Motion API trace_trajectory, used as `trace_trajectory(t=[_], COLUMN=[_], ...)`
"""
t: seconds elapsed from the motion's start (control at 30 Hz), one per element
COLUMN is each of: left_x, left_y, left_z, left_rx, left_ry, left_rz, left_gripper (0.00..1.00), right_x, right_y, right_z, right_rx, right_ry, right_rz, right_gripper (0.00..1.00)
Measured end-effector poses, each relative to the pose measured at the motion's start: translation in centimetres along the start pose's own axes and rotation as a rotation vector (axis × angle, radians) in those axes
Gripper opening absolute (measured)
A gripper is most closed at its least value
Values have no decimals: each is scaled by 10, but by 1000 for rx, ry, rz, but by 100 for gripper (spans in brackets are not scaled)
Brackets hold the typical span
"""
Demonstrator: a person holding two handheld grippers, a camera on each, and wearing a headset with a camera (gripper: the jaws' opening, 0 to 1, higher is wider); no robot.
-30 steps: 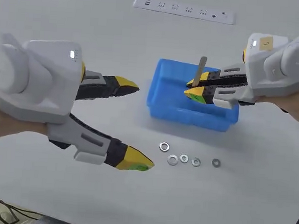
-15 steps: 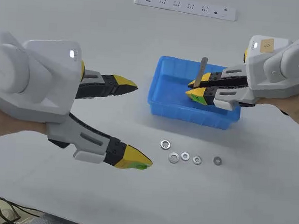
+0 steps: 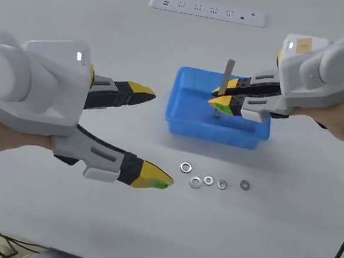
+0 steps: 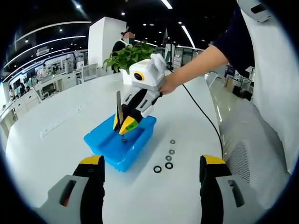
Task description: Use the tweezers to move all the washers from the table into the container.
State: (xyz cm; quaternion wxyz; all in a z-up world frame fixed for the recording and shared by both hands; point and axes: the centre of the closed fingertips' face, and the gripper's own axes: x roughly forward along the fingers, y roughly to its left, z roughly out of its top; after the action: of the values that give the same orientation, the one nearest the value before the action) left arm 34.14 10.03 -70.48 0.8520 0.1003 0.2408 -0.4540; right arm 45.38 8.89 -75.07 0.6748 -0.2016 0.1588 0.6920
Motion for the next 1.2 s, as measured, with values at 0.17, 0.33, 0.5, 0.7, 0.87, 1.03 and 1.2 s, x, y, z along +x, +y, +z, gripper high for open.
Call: trace_trajectory(t=[0.17, 0.33, 0.5, 0.7, 0.87, 1.03, 1.2], left_x=[9, 29, 52, 67, 73, 75, 75], left_y=[11, 32, 43, 45, 45, 40, 37], left_z=[19, 47, 65, 70, 76, 77, 73], left_rx=[27, 80, 88, 112, 113, 124, 139], left_ry=[-31, -62, -85, -63, -61, -58, -31], left_rz=[2, 14, -12, -52, -74, -114, -142], left_gripper=[89, 88, 82, 62, 49, 33, 20], right_x=[-1, -1, -4, -5, -5, -7, -9], right_y=[6, 9, 13, 13, 14, 14, 13], right_z=[4, 6, 9, 9, 6, 5, 3], right_rx=[-17, -28, -41, -49, -42, -39, -40], right_ry=[1, 9, 12, 12, 12, 9, 17], right_rz=[10, 16, 22, 26, 28, 30, 32], right_gripper=[11, 10, 11, 11, 11, 10, 10])
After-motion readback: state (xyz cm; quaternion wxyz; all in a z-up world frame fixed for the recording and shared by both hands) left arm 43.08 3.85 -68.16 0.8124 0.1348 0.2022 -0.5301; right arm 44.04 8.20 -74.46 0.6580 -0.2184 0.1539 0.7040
